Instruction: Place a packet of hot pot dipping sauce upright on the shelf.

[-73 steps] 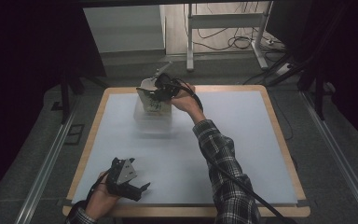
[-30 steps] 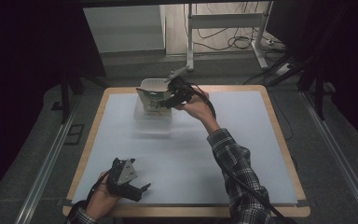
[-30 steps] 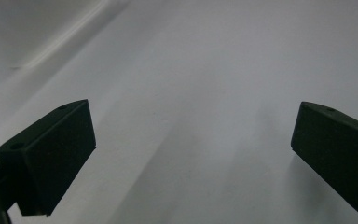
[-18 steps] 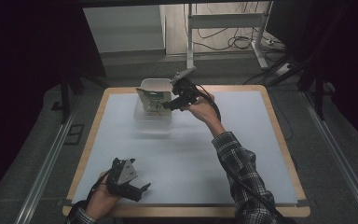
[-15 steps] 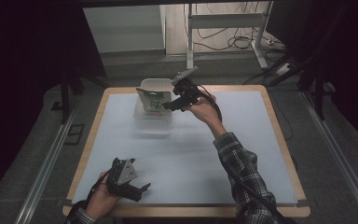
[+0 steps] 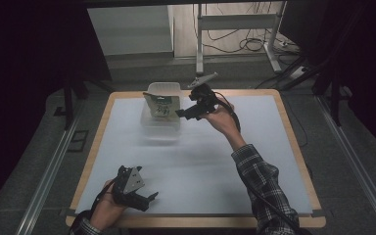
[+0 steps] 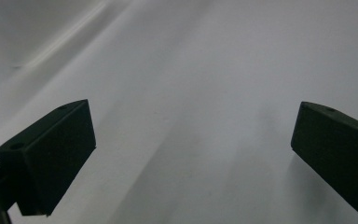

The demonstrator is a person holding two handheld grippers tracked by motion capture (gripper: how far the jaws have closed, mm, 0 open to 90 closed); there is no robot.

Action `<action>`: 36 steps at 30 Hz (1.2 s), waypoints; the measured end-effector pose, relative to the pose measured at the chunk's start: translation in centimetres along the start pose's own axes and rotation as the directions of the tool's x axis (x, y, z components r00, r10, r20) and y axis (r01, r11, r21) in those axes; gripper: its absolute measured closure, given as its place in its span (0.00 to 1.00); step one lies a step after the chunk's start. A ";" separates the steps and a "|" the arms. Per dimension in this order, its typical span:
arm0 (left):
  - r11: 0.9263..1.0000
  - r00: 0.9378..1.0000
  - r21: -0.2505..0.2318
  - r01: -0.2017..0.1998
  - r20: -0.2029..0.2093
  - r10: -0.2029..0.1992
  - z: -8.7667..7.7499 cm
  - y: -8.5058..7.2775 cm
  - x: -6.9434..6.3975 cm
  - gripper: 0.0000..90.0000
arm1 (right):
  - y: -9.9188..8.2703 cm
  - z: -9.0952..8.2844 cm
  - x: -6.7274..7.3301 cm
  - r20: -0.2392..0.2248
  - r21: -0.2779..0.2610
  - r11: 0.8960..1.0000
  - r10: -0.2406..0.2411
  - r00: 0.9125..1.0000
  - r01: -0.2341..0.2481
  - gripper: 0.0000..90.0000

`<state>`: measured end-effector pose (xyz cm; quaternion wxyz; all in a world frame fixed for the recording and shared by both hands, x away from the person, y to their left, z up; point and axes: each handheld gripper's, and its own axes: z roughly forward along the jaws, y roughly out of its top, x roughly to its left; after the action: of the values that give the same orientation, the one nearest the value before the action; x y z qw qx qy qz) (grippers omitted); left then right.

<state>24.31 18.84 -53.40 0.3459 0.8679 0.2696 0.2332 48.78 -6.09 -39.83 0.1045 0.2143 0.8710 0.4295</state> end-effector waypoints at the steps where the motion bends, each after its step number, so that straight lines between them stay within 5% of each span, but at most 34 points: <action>1: 1.000 1.000 0.000 0.000 0.000 0.000 0.0 0.0 0.0 0.00 | -0.1 -0.1 0.0 0.003 0.001 1.000 0.000 1.000 0.000 0.11; 18: 1.000 1.000 -0.004 0.007 -0.001 -0.007 0.0 0.0 0.1 0.00 | -2.5 -1.4 0.5 -0.003 0.003 1.000 0.020 1.000 -0.020 0.08; 36: 0.995 0.995 -0.010 0.097 0.038 -0.096 -0.2 0.3 0.2 0.00 | -4.3 -3.4 1.3 -0.010 -0.014 0.999 0.040 0.999 -0.040 0.05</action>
<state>24.41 18.89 -53.03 0.3669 0.8559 0.3035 0.2016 45.13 -10.21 -41.20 0.0930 0.2288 0.8641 0.4386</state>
